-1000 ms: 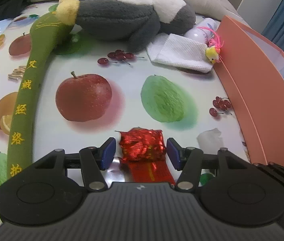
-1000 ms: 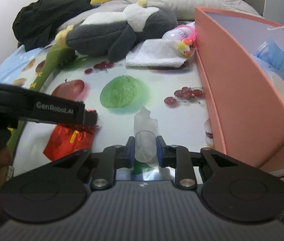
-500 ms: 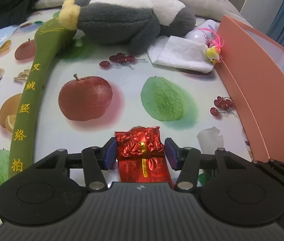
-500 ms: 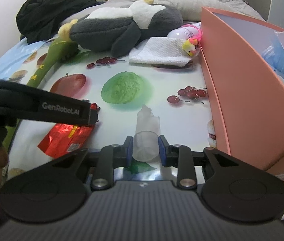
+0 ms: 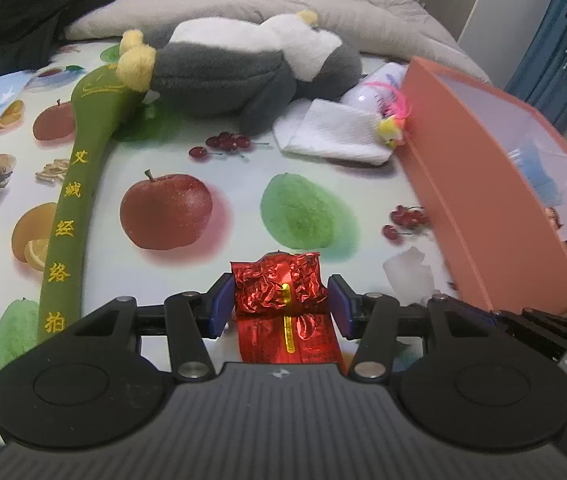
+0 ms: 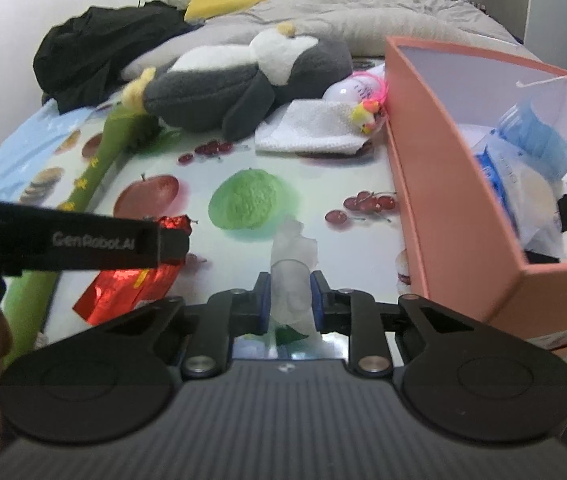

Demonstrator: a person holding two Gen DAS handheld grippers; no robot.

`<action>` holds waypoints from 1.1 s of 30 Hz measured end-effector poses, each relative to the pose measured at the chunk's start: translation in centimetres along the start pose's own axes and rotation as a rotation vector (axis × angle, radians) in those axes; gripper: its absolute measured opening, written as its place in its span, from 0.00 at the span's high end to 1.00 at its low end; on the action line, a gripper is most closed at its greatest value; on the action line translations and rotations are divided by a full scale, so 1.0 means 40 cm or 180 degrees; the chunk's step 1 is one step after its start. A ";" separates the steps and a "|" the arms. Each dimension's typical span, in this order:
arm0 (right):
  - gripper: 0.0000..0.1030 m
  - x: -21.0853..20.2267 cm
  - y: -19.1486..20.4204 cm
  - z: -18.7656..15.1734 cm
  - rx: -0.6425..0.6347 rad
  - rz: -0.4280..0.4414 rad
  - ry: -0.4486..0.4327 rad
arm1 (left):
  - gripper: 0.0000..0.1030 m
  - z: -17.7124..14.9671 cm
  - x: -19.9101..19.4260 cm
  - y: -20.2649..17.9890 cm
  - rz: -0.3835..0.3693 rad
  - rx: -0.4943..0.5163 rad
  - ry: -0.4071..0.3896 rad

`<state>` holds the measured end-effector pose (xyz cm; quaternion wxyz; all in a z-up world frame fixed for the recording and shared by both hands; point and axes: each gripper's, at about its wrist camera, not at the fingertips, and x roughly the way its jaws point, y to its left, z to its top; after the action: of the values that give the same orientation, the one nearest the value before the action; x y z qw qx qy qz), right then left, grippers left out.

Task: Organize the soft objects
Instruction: 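Carry the red candy and clear bottle over the pink box with both grippers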

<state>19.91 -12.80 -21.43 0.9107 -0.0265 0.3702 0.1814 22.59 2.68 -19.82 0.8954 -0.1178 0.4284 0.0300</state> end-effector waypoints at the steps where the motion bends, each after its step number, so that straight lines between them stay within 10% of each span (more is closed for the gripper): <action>1: 0.76 -0.013 0.000 0.004 0.0001 0.0002 -0.0028 | 0.45 0.000 -0.013 -0.004 -0.0023 0.0005 -0.0006; 33: 0.76 -0.433 -0.233 0.326 0.0387 -0.0293 -0.1036 | 0.45 0.349 -0.343 -0.349 -0.0807 0.0413 -0.0596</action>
<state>20.42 -24.50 -0.96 0.9658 0.0413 0.2267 0.1187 26.71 -6.93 1.83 0.9337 -0.1095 0.3259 -0.1001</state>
